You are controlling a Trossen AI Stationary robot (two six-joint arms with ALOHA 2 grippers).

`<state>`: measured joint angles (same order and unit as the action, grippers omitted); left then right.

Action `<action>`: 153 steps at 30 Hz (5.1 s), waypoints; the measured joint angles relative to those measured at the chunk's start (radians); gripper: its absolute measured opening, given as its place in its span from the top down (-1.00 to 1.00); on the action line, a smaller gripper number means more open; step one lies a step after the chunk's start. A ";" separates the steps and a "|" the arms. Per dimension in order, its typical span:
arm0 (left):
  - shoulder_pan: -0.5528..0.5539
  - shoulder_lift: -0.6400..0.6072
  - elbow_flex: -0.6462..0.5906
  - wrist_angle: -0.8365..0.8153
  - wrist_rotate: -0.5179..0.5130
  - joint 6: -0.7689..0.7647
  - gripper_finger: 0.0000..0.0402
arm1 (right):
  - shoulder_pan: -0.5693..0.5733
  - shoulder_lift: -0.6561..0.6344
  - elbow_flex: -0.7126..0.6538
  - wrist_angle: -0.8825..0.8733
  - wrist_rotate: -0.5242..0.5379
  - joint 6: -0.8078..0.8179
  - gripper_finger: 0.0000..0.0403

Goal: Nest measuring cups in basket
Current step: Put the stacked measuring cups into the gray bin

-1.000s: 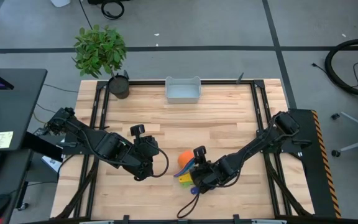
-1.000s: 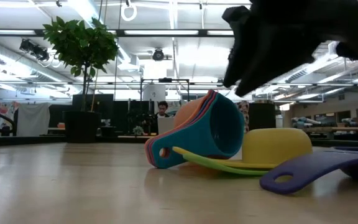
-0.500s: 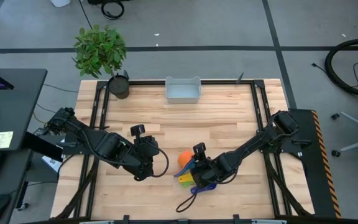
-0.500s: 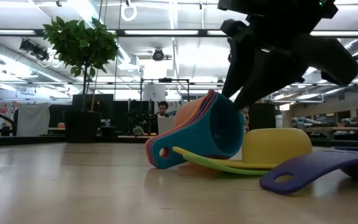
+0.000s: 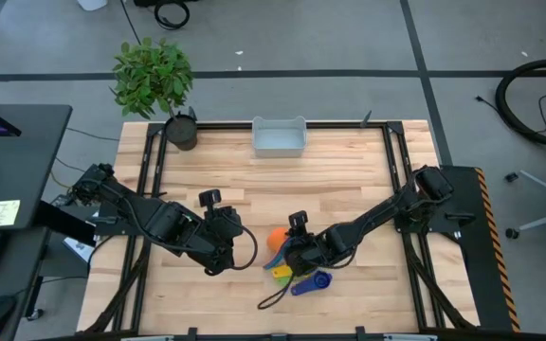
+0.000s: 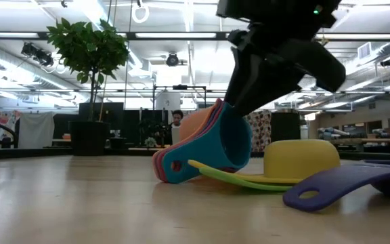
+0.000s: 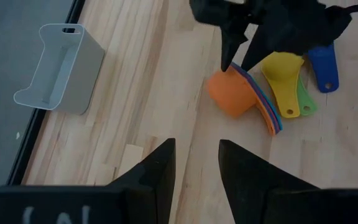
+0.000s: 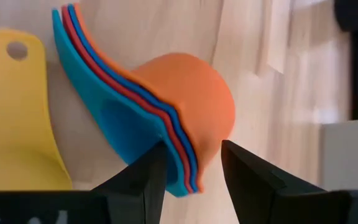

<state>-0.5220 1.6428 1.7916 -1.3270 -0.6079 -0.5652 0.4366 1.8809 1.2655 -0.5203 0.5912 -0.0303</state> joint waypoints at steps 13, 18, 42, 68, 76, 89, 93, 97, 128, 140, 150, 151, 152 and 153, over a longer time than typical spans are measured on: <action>0.000 0.000 0.000 0.000 -0.001 0.000 0.36 | -0.122 0.000 0.000 0.155 -0.181 -0.104 0.37; 0.000 0.000 0.000 0.000 -0.001 0.000 0.36 | -0.172 0.000 -0.031 0.209 -0.227 -0.115 0.58; 0.000 0.000 0.000 0.000 -0.001 -0.001 0.36 | -0.221 0.000 -0.055 0.243 -0.360 -0.148 0.98; 0.003 0.253 0.001 -0.022 0.097 -0.106 0.78 | -0.181 -0.202 0.102 -0.276 -0.587 0.200 0.98; 0.015 0.358 0.001 0.027 0.191 -0.110 0.97 | -0.183 -0.200 0.014 -0.271 -0.623 0.188 0.98; 0.006 0.461 0.001 0.112 0.139 -0.218 0.99 | -0.232 -0.198 -0.114 0.031 -0.724 0.108 0.98; 0.002 0.498 0.001 0.118 0.150 -0.243 0.99 | -0.251 -0.197 -0.144 0.107 -0.756 0.114 0.98; -0.004 0.533 0.001 0.133 0.178 -0.243 0.99 | -0.255 -0.195 -0.174 0.168 -0.765 0.108 0.98; 0.083 0.597 0.000 0.273 0.186 -0.132 1.00 | -0.276 -0.069 -0.218 0.553 -0.986 0.144 0.98; 0.086 0.596 0.000 0.093 0.148 -0.141 0.98 | -0.285 -0.115 -0.217 0.471 -0.931 0.167 0.98; 0.045 0.480 0.000 -0.102 0.047 -0.311 0.97 | -0.290 -0.334 -0.217 0.253 -0.844 0.162 0.97; 0.042 0.459 0.000 -0.114 0.033 -0.324 0.97 | -0.290 -0.363 -0.217 0.231 -0.844 0.173 0.95; 0.039 0.440 0.000 -0.128 0.016 -0.341 0.97 | -0.290 -0.391 -0.217 0.211 -0.844 0.189 0.94; 0.035 0.420 0.000 -0.140 0.002 -0.349 0.97 | -0.290 -0.417 -0.217 0.196 -0.845 0.203 0.92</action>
<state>-0.4866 2.0626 1.7912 -1.4667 -0.6057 -0.9140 0.1463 1.4642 1.0489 -0.3248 -0.2539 0.1728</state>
